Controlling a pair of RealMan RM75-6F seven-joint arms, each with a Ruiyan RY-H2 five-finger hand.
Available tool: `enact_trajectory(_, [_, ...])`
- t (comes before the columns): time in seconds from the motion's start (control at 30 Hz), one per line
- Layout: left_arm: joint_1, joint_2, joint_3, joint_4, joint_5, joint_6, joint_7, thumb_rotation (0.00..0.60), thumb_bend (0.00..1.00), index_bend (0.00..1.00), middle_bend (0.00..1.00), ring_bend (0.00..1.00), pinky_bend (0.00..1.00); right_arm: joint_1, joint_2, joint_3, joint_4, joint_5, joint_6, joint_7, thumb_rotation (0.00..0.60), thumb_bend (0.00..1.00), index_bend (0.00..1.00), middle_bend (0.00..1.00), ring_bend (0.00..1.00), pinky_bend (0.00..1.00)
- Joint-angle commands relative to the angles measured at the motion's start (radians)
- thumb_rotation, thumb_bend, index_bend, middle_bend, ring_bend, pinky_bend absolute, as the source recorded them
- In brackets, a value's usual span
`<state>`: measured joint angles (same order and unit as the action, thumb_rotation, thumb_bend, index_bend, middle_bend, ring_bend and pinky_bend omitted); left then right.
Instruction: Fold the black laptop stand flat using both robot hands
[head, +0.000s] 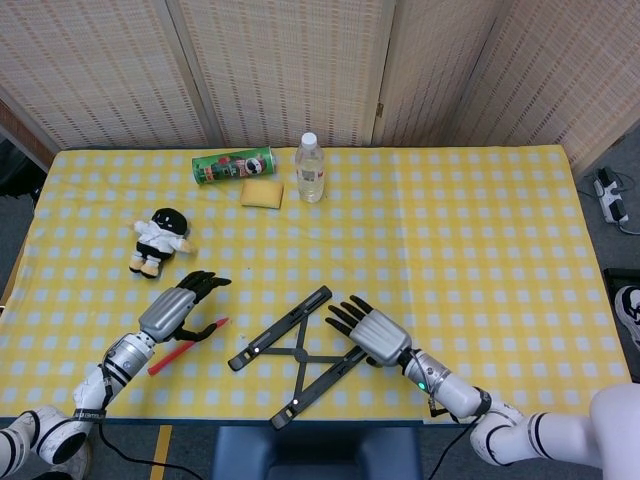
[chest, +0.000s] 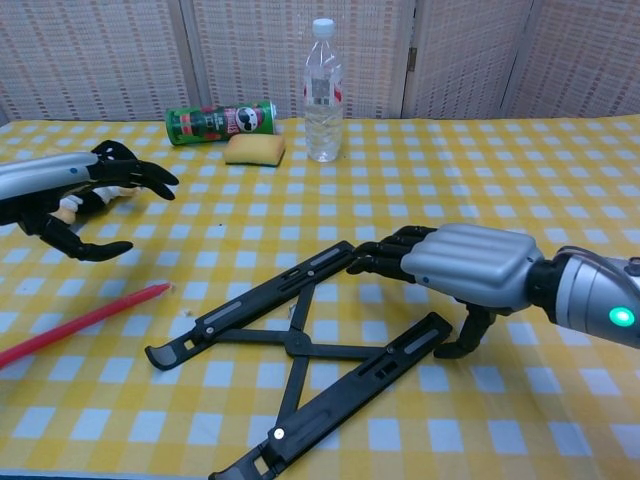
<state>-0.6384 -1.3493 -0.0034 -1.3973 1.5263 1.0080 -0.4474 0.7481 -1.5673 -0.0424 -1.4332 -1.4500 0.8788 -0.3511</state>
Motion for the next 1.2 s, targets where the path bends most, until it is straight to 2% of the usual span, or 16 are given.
enact_trajectory(0.03, [0.001, 0.002, 0.000, -0.001, -0.001, 0.000, -0.001, 0.600, 0.43, 0.16, 0.19, 0.09, 0.00, 0.010, -0.027, 0.018, 0.029, -0.002, -0.005, -0.018, 0.588, 0.23, 0.00, 0.00, 0.00, 0.00])
enact_trajectory(0.33, [0.006, 0.005, 0.004, -0.003, 0.000, -0.003, 0.004, 0.600, 0.43, 0.16, 0.19, 0.09, 0.00, 0.060, -0.117, 0.101, 0.131, 0.025, -0.022, -0.051, 0.589, 0.23, 0.00, 0.00, 0.00, 0.00])
enact_trajectory(0.6, [0.006, 0.010, 0.007, -0.002, 0.001, -0.011, 0.019, 0.600, 0.43, 0.16, 0.19, 0.09, 0.00, 0.144, -0.214, 0.197, 0.278, 0.095, -0.079, -0.101, 0.589, 0.23, 0.00, 0.00, 0.00, 0.00])
enact_trajectory(0.7, [0.000, 0.011, 0.006, 0.003, 0.008, -0.014, 0.034, 0.600, 0.43, 0.17, 0.19, 0.09, 0.00, 0.164, -0.213, 0.216, 0.293, 0.107, -0.088, -0.109, 0.588, 0.23, 0.00, 0.00, 0.00, 0.00])
enact_trajectory(0.83, [-0.016, 0.007, 0.005, 0.019, 0.030, -0.017, 0.075, 0.600, 0.43, 0.17, 0.19, 0.09, 0.00, 0.162, -0.138, 0.218, 0.223, 0.106, -0.079, -0.129, 0.588, 0.23, 0.00, 0.00, 0.00, 0.00])
enact_trajectory(0.93, [-0.038, -0.014, 0.007, 0.056, 0.061, -0.022, 0.141, 0.600, 0.43, 0.17, 0.19, 0.09, 0.00, 0.147, -0.064, 0.226, 0.120, 0.117, -0.057, -0.134, 0.588, 0.23, 0.00, 0.00, 0.00, 0.00])
enact_trajectory(1.07, [-0.071, -0.067, 0.006, 0.127, 0.100, -0.028, 0.244, 0.600, 0.42, 0.17, 0.19, 0.09, 0.00, 0.127, 0.029, 0.230, -0.037, 0.110, -0.019, -0.145, 0.587, 0.23, 0.00, 0.00, 0.00, 0.00])
enact_trajectory(1.2, [-0.102, -0.135, -0.010, 0.213, 0.137, -0.001, 0.307, 0.600, 0.36, 0.17, 0.18, 0.08, 0.00, 0.109, 0.095, 0.222, -0.152, 0.108, 0.012, -0.172, 0.589, 0.23, 0.00, 0.00, 0.00, 0.00])
